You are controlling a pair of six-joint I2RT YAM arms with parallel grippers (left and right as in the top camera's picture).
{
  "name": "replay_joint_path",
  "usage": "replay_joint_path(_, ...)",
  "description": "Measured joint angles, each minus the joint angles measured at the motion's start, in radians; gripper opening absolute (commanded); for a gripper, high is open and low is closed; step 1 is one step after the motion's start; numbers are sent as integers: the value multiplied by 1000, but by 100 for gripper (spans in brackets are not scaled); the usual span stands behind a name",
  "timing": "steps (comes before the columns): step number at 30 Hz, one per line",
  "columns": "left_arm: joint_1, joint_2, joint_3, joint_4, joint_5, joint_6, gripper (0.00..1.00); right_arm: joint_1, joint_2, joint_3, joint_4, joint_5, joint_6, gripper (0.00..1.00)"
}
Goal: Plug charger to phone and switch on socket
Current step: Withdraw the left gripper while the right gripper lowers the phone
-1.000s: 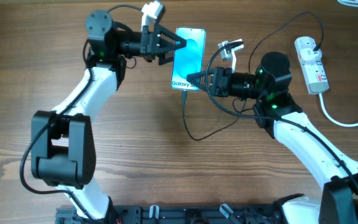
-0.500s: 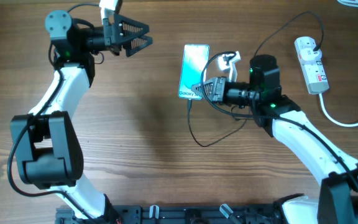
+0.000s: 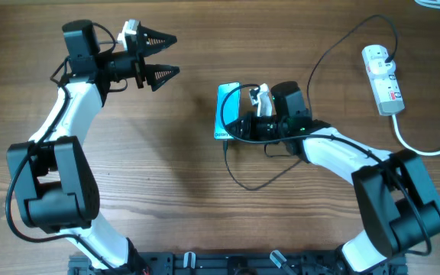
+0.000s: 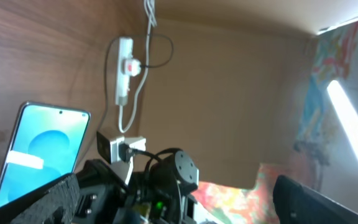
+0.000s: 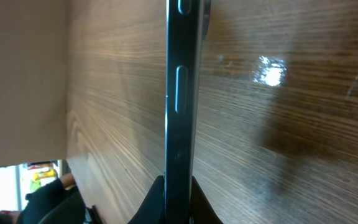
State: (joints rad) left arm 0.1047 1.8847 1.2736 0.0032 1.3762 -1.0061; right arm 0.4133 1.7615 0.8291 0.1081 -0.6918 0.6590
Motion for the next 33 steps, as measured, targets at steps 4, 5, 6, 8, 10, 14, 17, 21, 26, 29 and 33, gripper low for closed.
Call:
replay_joint_path(4,0,0,0,-16,-25,76,100,0,21,0,0,35,-30,4)
replay_joint_path(5,0,0,0,-16,-26,85,100,0,22,0,0,43,-37,4)
replay_joint_path(6,0,0,0,-16,-27,89,100,0,22,0,0,49,-43,4)
replay_joint_path(8,0,0,0,-16,-29,97,100,0,22,0,0,58,-52,4)
replay_joint_path(10,0,0,0,-16,-30,103,100,0,22,0,0,65,-59,4)
replay_joint_path(14,0,0,0,-16,-30,107,100,0,22,0,-6,68,-59,4)
replay_joint_path(17,0,0,0,-16,-30,108,100,4,22,0,-24,69,-45,4)
replay_joint_path(21,0,0,0,-16,-30,108,100,24,23,0,-26,72,-12,4)
replay_joint_path(26,0,0,0,-16,-30,108,100,42,29,0,-3,100,30,4)
replay_joint_path(29,0,0,0,-16,-30,108,100,42,56,0,40,110,40,4)
replay_joint_path(33,0,0,0,-16,-33,108,100,42,109,0,98,117,50,4)
